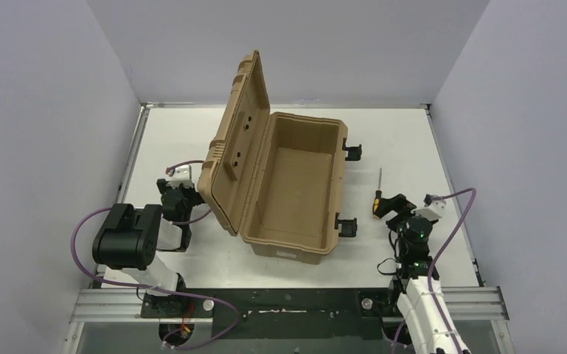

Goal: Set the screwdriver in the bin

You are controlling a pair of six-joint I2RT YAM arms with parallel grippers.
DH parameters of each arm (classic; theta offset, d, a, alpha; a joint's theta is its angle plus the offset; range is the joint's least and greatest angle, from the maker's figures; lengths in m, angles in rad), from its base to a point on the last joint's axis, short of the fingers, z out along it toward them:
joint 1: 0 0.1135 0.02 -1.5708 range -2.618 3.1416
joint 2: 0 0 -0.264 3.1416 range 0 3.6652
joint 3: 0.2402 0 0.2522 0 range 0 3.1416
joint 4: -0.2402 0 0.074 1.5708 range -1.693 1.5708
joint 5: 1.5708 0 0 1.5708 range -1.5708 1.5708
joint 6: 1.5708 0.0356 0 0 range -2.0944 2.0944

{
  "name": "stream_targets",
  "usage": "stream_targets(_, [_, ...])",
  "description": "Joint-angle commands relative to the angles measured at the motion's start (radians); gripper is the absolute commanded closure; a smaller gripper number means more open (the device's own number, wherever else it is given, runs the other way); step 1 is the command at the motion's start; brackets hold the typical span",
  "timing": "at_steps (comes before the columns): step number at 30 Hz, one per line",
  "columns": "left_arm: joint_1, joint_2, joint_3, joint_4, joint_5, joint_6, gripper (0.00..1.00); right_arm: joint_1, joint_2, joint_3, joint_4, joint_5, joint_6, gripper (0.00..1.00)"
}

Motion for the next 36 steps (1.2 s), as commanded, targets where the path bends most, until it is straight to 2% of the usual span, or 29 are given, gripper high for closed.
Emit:
stream_targets(1, [-0.003,-0.009,0.020,0.044,-0.008,-0.008,0.03,-0.004,0.091,0.171,-0.013,0.035,-0.078,0.00])
stream_targets(8, [-0.003,-0.008,0.020,0.045,-0.008,-0.008,0.03,-0.004,0.331,0.443,-0.193,-0.054,-0.269,0.00])
stream_targets(14, [-0.003,-0.009,0.020,0.044,-0.008,-0.008,0.03,-0.003,0.639,0.719,-0.427,-0.043,-0.323,0.00])
stream_targets(17, [-0.003,-0.008,0.020,0.044,-0.008,-0.008,0.03,-0.001,0.765,0.803,-0.493,-0.126,-0.368,0.00])
stream_targets(23, [-0.003,-0.008,0.019,0.044,-0.008,-0.008,0.03,0.008,0.991,0.882,-0.597,-0.111,-0.365,0.12])
stream_targets(30, [-0.003,-0.007,0.020,0.045,-0.008,-0.009,0.03,0.104,1.092,0.879,-0.606,-0.057,-0.374,0.38])
stream_targets(32, [-0.003,-0.006,0.020,0.044,-0.008,-0.008,0.03,0.108,1.101,0.875,-0.608,-0.055,-0.364,0.54])
stream_targets(36, [-0.003,-0.008,0.020,0.045,-0.008,-0.008,0.03,0.101,1.096,0.898,-0.639,-0.052,-0.361,0.95])
